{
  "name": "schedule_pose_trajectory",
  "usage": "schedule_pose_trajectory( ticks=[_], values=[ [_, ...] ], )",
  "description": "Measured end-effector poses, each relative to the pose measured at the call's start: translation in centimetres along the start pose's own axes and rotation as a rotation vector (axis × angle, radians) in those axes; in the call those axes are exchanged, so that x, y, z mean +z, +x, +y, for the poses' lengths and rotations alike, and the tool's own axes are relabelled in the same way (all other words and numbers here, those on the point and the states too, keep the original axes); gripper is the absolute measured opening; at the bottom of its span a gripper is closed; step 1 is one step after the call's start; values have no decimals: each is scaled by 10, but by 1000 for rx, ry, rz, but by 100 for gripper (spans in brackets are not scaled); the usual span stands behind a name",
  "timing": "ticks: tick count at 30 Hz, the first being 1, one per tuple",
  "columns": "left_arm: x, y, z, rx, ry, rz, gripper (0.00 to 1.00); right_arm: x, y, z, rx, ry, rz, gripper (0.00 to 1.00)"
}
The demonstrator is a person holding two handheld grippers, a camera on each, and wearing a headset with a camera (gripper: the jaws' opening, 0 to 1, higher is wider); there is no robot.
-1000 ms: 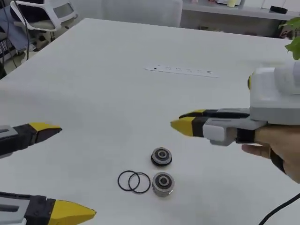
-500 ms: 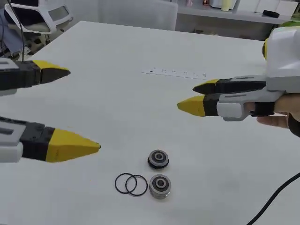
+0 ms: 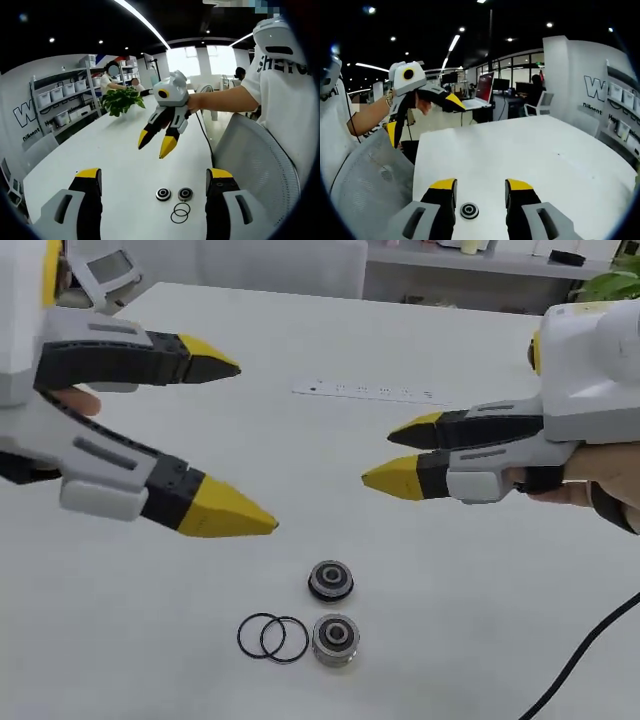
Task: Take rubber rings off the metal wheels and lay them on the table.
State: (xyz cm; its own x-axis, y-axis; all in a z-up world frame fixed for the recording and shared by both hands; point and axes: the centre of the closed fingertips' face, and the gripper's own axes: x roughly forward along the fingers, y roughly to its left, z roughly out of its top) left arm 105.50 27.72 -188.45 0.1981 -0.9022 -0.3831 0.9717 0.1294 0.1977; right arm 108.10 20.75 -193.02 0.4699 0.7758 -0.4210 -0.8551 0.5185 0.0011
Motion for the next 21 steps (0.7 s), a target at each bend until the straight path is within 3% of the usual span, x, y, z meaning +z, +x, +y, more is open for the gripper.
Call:
schedule_pose_trajectory(
  ticks=[5, 8, 13, 15, 18, 20, 21],
  values=[
    [-7, 22, 11, -7, -8, 3, 81, -6, 9, -3, 24, 39, -33, 35],
    [-13, 33, 15, -18, -18, 7, 72, -9, 15, -4, 42, 74, -59, 33],
    [-18, 50, 18, -13, -51, -22, 68, -29, 24, -5, 43, 104, -49, 32],
    [-27, 56, 19, -2, -54, -23, 65, -40, 27, -7, 32, 121, -37, 33],
    [-50, 65, 18, 34, -32, 26, 60, -59, 32, -9, 7, 129, -12, 35],
    [-58, 68, 16, 36, -47, 18, 60, -69, 34, -7, 13, 133, 10, 34],
    [-62, 70, 13, 30, -82, 3, 59, -76, 35, -3, 24, 133, 24, 33]
  ],
)
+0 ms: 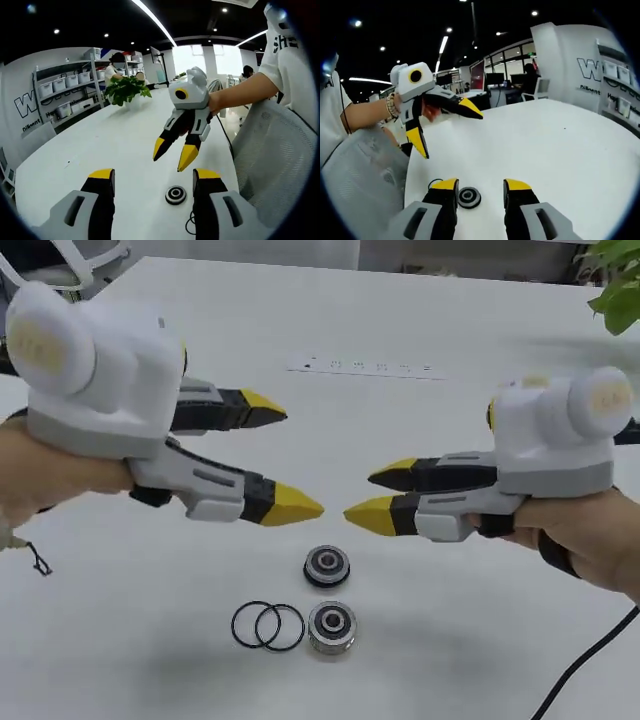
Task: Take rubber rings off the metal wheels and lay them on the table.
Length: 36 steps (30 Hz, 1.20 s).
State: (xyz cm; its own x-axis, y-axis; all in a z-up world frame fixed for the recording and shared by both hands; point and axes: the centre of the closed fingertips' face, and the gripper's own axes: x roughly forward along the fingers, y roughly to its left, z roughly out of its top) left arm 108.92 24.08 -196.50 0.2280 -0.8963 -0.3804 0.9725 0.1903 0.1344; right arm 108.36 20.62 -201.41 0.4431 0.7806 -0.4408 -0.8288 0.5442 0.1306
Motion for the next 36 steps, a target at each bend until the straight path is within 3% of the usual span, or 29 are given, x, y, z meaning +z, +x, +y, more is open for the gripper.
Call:
schedule_pose_trajectory(
  ticks=[6, 9, 12, 17, 21, 36],
  values=[
    [-22, 11, -5, 10, -10, 32, 51, -28, 8, 5, 23, -13, 72, 31],
    [-28, 19, -6, 13, -20, 41, 47, -32, 10, 4, 17, -14, 81, 30],
    [-33, 26, -14, -16, -8, 44, 41, -39, 11, 5, 9, -24, 102, 30],
    [-50, 38, -26, -44, -2, 95, 38, -47, 14, 8, 15, -40, 129, 28],
    [-60, 45, -33, -60, -5, 120, 26, -54, 17, 10, 26, -50, 153, 27],
    [-76, 50, -32, -56, -59, 146, 12, -57, 24, 16, 43, -78, 177, 24]
  ],
)
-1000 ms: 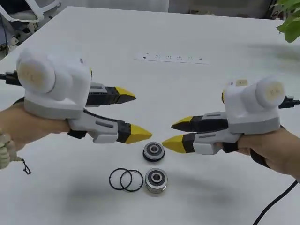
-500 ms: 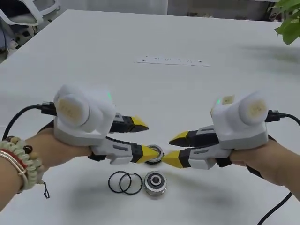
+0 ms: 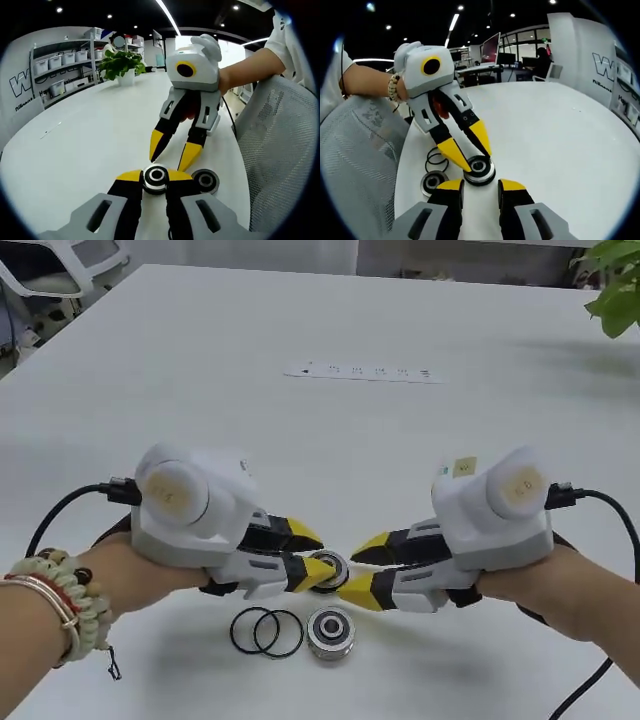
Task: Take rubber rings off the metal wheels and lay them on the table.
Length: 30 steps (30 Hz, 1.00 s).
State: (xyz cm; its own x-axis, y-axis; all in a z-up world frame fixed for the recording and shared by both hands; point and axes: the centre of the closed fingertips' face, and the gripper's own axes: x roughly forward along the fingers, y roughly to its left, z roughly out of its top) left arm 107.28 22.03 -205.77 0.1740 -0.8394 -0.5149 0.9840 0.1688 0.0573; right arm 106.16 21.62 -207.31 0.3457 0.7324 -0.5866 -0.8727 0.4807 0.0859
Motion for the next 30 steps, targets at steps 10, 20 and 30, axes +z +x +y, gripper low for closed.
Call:
schedule_pose_trajectory(
  ticks=[10, 20, 30],
  values=[
    [-3, 2, -5, -9, -5, -14, 7, 0, 6, 4, 6, 17, 5, 24],
    [-2, 2, -5, -5, -9, -29, 7, 0, 4, 2, 3, 19, 0, 18],
    [-2, 1, -4, -2, -12, -36, 7, -3, 0, 2, 2, -27, 20, 11]
  ],
)
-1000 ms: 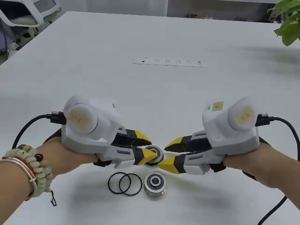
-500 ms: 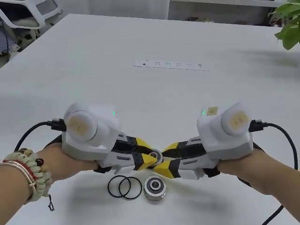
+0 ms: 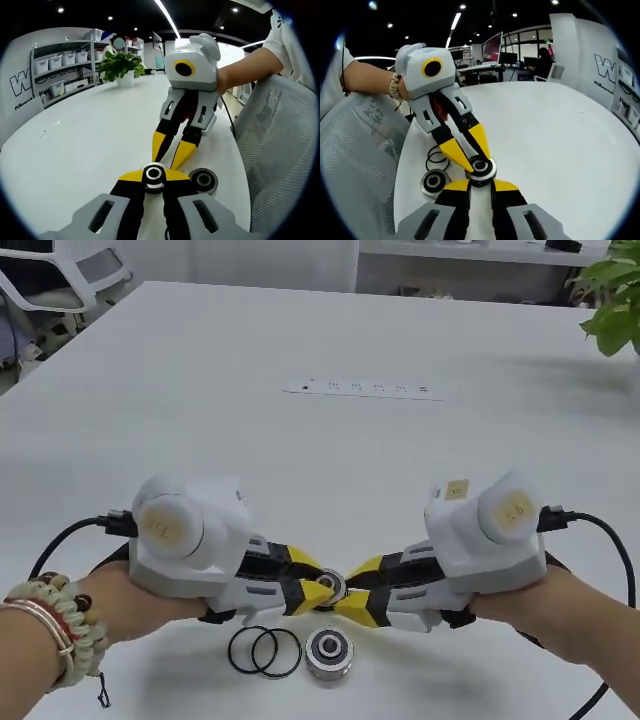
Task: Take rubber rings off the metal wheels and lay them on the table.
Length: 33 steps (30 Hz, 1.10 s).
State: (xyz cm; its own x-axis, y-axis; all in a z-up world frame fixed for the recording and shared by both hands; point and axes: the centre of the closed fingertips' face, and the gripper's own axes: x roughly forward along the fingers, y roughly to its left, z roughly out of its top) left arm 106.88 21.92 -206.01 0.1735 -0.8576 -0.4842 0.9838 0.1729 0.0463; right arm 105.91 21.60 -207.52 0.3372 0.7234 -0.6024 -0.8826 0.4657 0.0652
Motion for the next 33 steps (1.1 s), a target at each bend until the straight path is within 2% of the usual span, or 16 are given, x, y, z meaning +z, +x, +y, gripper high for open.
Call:
schedule_pose_trajectory(
  ticks=[3, 8, 10, 11, 12, 13, 15, 19, 22, 25, 26, 28, 32, 33],
  values=[
    [0, 0, 0, 2, -2, -2, 7, -2, -1, -3, -16, -7, 7, 1],
    [0, 0, 1, 6, -7, 0, 7, -3, -1, -3, -25, 15, 11, 0],
    [1, 0, 1, 7, -9, 0, 7, -4, 0, -4, -31, 88, 16, 0],
    [1, 0, 1, 7, -9, 0, 7, -5, 0, -4, -30, 142, 22, 0],
    [1, 0, 1, 8, -9, 0, 7, -5, -1, -4, -31, 251, 32, 0],
    [1, 0, 1, 8, -10, 0, 7, -6, 0, -6, -29, 284, 35, 0],
    [1, 0, 1, 10, -17, -1, 7, -6, 0, -8, -31, 280, 31, 0],
    [1, 0, 1, 11, -14, 1, 7, -7, 1, -7, -35, 402, 58, 0],
    [0, 0, 1, 10, -15, -1, 7, -7, 1, -7, -42, 402, 63, 0],
    [0, 0, 1, 10, -16, -3, 7, -8, 0, -9, -69, 525, 73, 0],
    [0, 0, 1, 11, -16, -4, 7, -8, -1, -9, -69, 566, 67, 0],
    [1, 0, 1, 13, -16, -3, 7, -7, -3, -11, -72, 571, 60, 0],
    [1, 0, 1, 13, -13, 0, 7, -2, -6, -15, -84, 647, 9, 0],
    [0, 0, 1, 12, -12, 2, 7, 0, -7, -14, -73, 661, 1, 0]
  ],
)
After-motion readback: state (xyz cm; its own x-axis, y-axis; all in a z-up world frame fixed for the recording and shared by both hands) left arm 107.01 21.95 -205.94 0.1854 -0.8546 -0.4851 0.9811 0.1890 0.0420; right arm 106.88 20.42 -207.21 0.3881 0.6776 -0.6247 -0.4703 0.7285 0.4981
